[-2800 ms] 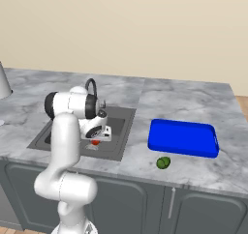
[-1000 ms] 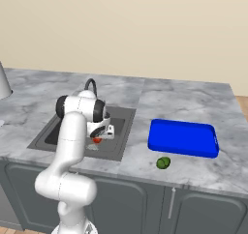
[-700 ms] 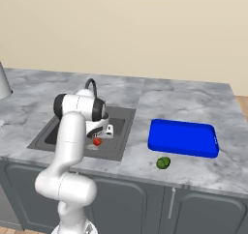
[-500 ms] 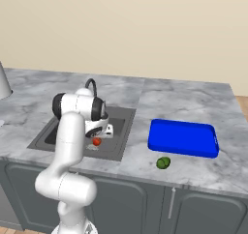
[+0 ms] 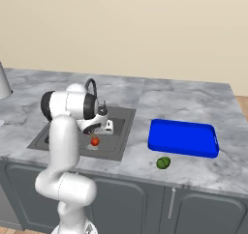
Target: Pick up all produce items and place them in the sink. Turn on the sink faucet to wash them. Then turn the sink off and put them in the tray.
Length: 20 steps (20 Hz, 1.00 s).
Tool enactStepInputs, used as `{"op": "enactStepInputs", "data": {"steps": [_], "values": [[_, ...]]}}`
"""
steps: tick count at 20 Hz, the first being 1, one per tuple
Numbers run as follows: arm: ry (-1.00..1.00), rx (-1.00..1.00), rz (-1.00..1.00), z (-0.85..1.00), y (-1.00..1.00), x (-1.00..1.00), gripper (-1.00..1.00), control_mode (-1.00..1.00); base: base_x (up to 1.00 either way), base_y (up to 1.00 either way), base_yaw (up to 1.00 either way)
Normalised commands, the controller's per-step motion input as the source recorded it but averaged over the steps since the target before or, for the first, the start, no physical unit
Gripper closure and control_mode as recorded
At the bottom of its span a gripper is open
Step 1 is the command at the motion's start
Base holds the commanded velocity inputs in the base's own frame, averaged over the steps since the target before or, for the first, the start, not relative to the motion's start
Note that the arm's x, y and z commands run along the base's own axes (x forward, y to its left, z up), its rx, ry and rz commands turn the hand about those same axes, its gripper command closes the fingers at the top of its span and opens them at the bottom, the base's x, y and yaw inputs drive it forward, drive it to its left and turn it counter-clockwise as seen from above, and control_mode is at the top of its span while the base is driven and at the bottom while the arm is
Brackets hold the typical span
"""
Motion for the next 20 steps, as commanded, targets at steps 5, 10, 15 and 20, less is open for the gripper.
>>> {"op": "enactStepInputs", "data": {"steps": [5, 10, 15, 20], "values": [[-0.09, 0.0, 0.0, 0.84, -0.14, -0.32, -1.0, -1.0, 0.0, 0.0, 0.0], [-0.04, 0.0, 0.0, 0.92, -0.2, -0.35, -1.0, -1.0, 0.0, 0.0, 0.0], [0.0, 0.0, 0.0, 0.93, -0.27, -0.39, -1.0, -1.0, 0.0, 0.0, 0.0], [0.0, 0.0, -0.02, 1.0, -0.2, -0.3, -1.0, -1.0, 0.0, 0.0, 0.0]]}}
